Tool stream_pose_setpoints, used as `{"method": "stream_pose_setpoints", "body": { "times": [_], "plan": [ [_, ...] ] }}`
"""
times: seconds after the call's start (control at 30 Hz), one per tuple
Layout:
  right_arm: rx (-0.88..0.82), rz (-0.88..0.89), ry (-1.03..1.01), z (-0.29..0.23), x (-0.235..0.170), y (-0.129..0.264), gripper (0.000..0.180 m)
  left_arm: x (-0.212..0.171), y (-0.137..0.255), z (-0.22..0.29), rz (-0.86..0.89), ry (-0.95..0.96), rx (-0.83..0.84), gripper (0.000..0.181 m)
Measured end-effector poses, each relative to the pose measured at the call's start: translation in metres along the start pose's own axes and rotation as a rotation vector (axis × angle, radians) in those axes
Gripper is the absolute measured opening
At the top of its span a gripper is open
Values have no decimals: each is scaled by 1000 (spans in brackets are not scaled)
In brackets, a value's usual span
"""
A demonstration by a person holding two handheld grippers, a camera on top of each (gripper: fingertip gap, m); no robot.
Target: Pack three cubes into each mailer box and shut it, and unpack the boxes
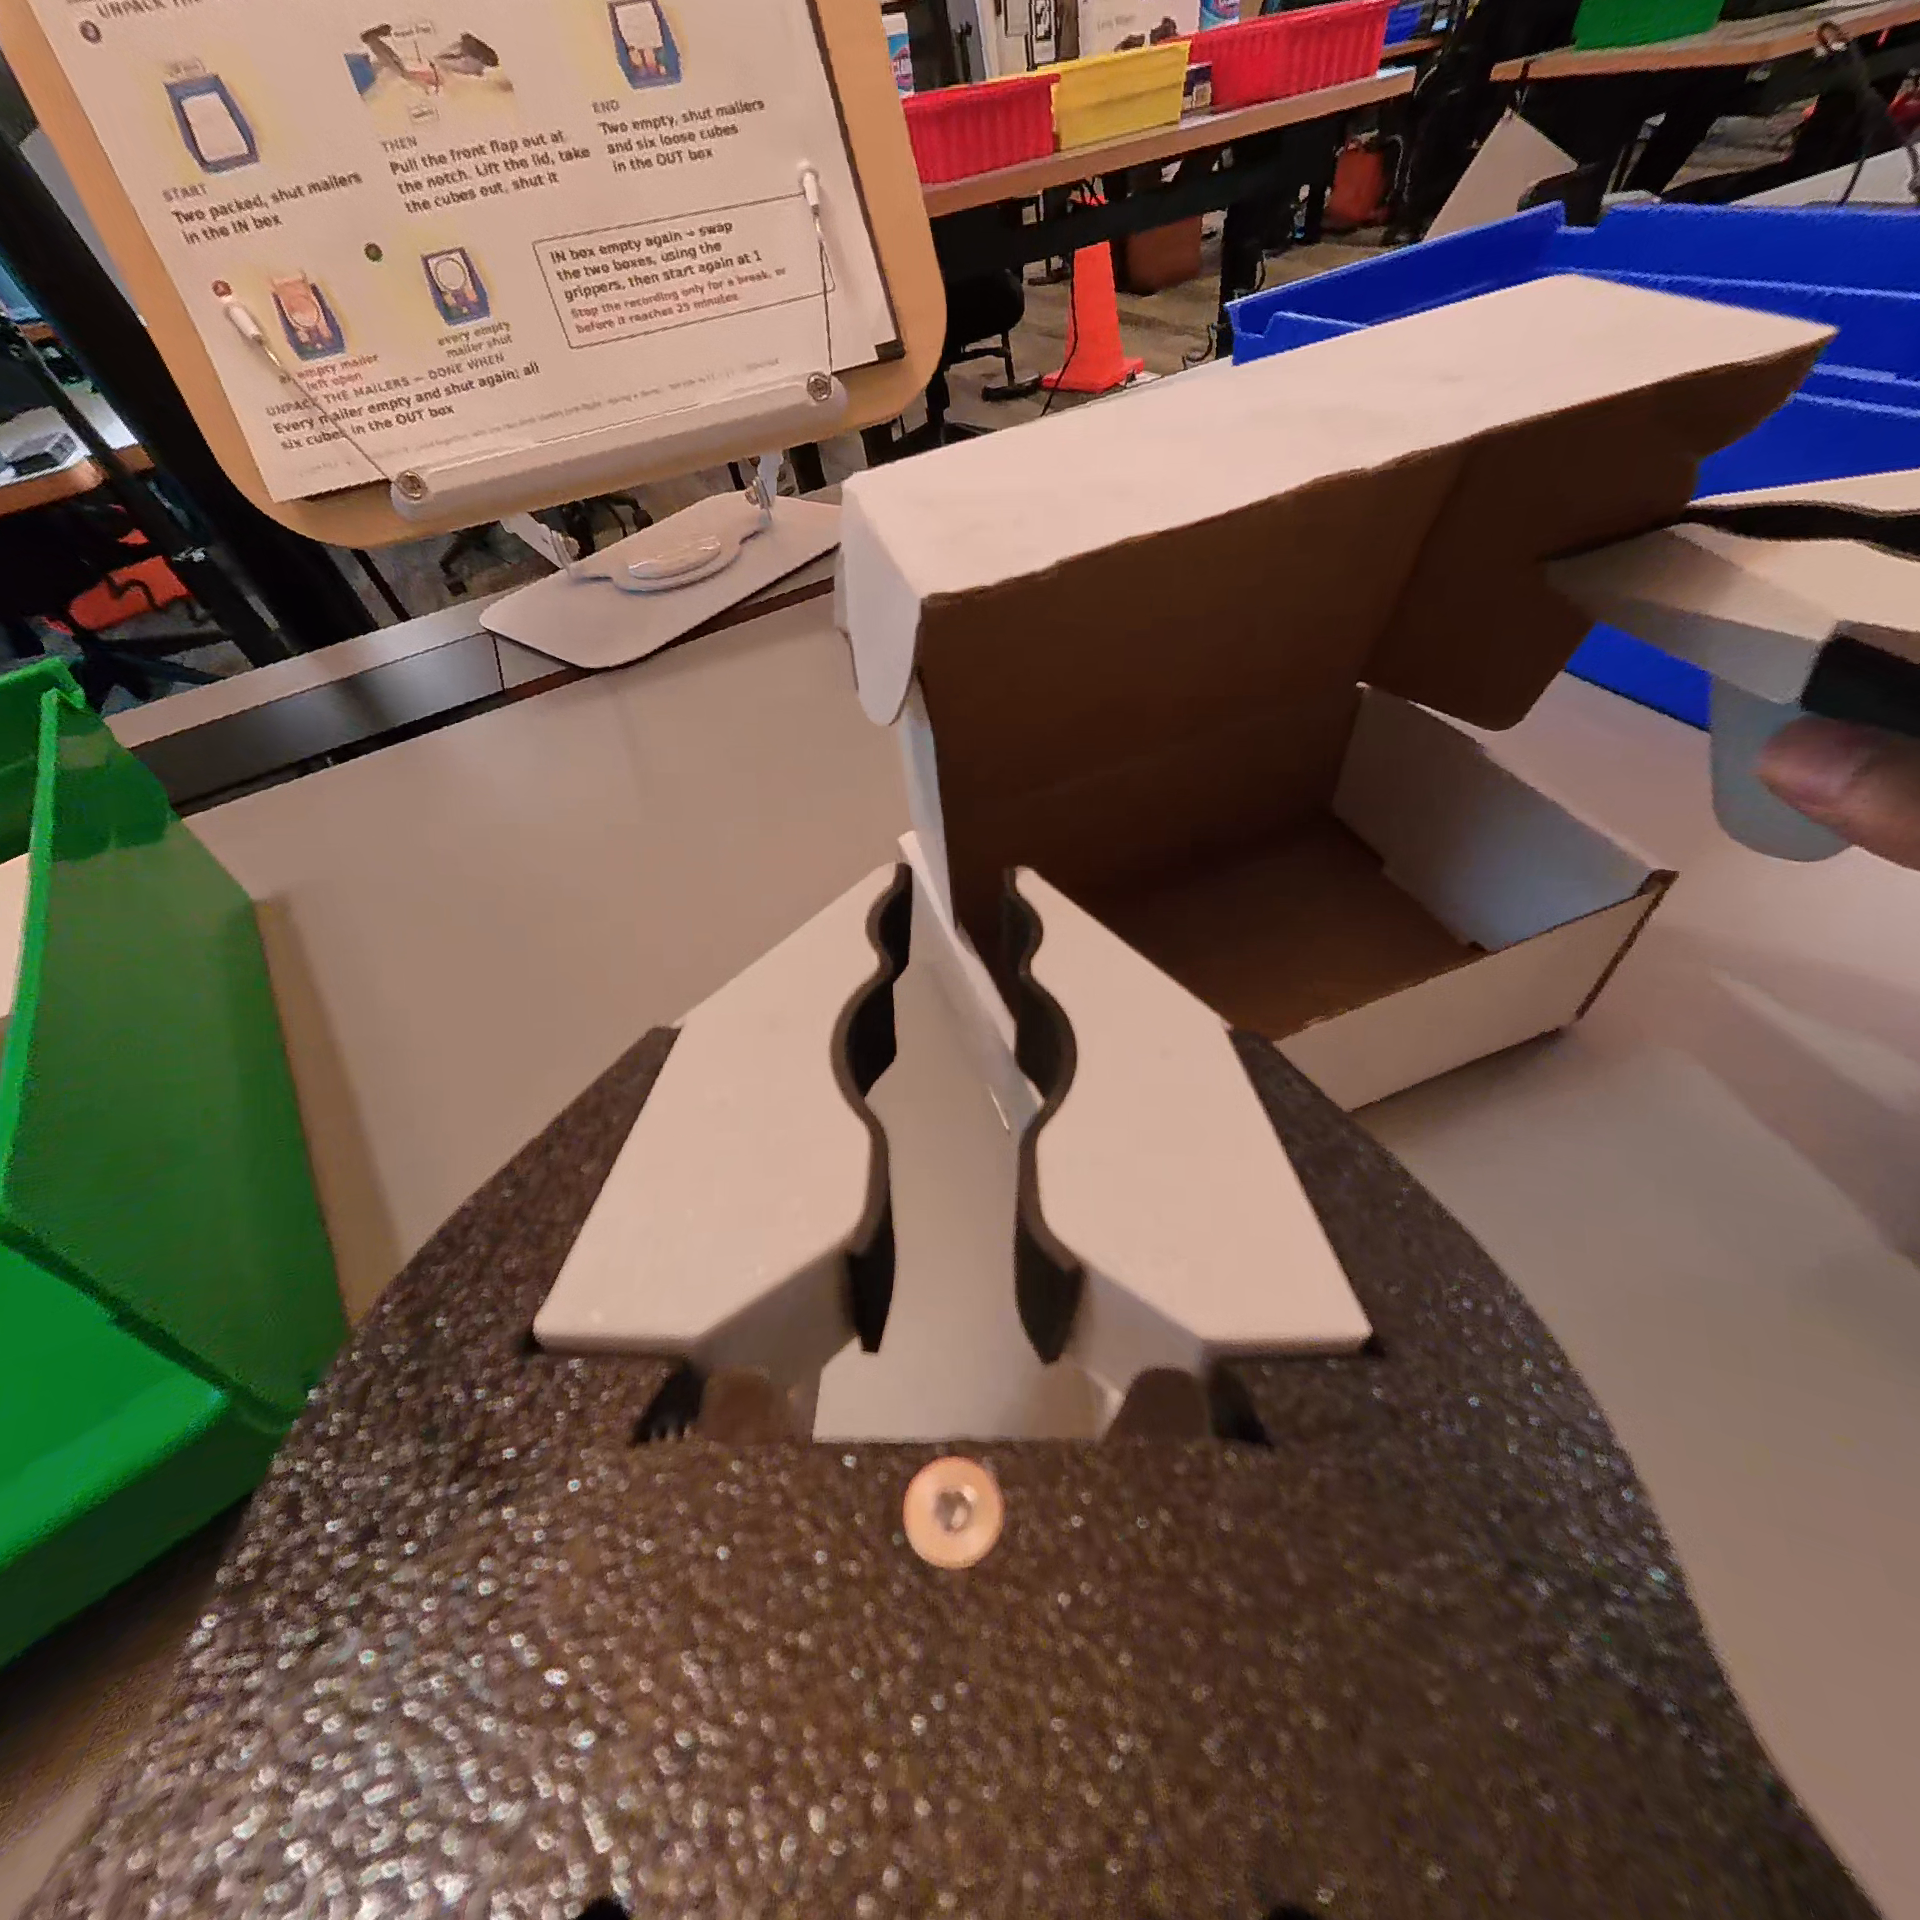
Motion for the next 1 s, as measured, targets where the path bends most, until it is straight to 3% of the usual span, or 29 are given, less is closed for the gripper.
{"method": "stream_pose_setpoints", "body": {
  "times": [0.23, 0.4, 1.0],
  "plan": [
    [18, -1, 14, 1, -1, -1, 0, 11, -18, 1, 22, -28, 32, 12],
    [18, -16, 21, 3, -2, 1, 1, 26, -19, 2, 74, -28, 73, 1],
    [-12, 4, -72, -6, -6, -2, 3, 18, -8, 14, 58, 39, 57, 3]
  ]
}}
Point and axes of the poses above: each gripper's, where its closed fingertips meet, y back along the fingers, x out of its top, z = x × y across the jaws, the point moved 2 cm from there along y, back along the fingers, and after that the axes turned 15 degrees about x, right-handed, at the moved point
